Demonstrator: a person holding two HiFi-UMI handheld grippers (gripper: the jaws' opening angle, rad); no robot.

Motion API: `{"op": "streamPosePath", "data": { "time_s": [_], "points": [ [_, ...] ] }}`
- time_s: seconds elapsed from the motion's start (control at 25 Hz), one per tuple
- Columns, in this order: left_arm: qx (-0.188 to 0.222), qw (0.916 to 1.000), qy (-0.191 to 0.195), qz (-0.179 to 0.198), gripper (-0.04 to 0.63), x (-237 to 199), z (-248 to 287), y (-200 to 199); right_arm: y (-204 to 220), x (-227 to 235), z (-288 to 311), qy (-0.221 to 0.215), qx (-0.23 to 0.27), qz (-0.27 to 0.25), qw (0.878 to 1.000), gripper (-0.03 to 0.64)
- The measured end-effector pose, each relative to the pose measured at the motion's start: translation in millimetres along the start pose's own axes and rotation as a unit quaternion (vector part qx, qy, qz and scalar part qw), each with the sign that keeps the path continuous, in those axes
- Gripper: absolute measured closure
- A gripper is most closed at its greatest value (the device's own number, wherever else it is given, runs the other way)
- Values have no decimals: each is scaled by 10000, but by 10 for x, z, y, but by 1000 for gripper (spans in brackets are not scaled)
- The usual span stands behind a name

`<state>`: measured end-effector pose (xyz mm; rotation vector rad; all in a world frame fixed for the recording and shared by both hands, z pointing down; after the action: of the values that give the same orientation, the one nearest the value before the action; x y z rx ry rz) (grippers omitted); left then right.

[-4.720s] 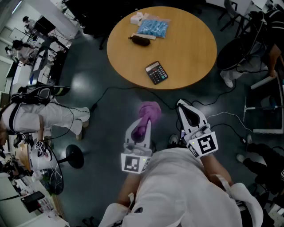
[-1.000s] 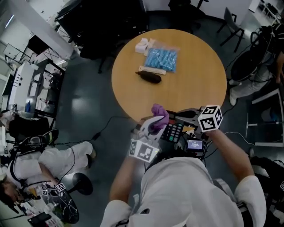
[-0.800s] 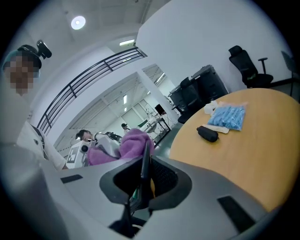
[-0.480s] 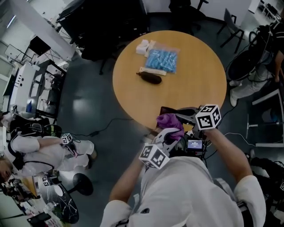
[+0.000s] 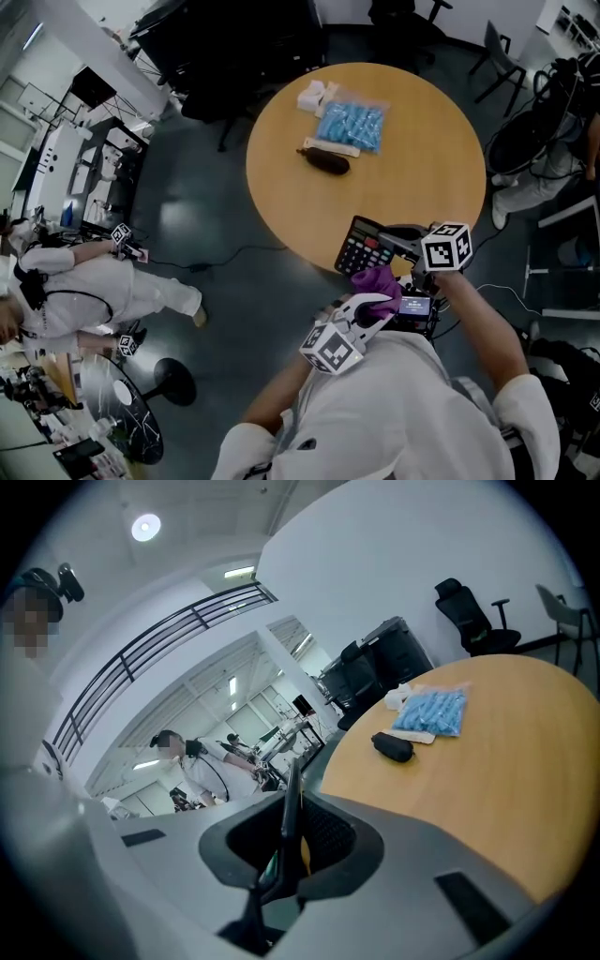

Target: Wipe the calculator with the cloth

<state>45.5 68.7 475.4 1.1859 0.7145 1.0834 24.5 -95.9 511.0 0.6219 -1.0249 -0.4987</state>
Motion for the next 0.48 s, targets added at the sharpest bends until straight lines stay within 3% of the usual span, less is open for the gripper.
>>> {"op": "streamPosePath", "data": {
  "time_s": [0.08, 0.16, 0.32, 0.4, 0.48],
  "points": [
    [349, 9980, -487, -180, 545, -220, -222, -149, 5, 41, -43, 71, 50, 24, 10000, 560],
    [477, 9927, -1104, -47, 545, -569, -501, -271, 17, 68, -77, 118, 70, 26, 9999, 560],
    [51, 9758, -2136, 476, 545, -1207, -969, -248, 61, 55, -117, 127, 105, -4, 9999, 560],
    [-127, 9736, -2244, 405, 545, -1340, -1016, -162, 84, 5, -128, 116, 110, -85, 9998, 560],
    [-346, 9769, -2073, 375, 545, -1331, -899, -42, 92, -49, -116, 98, 105, -172, 9997, 560]
  ]
}}
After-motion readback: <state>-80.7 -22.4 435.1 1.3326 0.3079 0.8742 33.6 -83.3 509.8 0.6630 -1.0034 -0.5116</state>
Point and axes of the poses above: the fingertips, and each gripper's own axes: z forward along the fingers, x to its right, y out of its underside, the point moved 1 cm from there along -z, backward along the fingers, and after that the axes turned 1 degree about x, right-handed, at the moved point
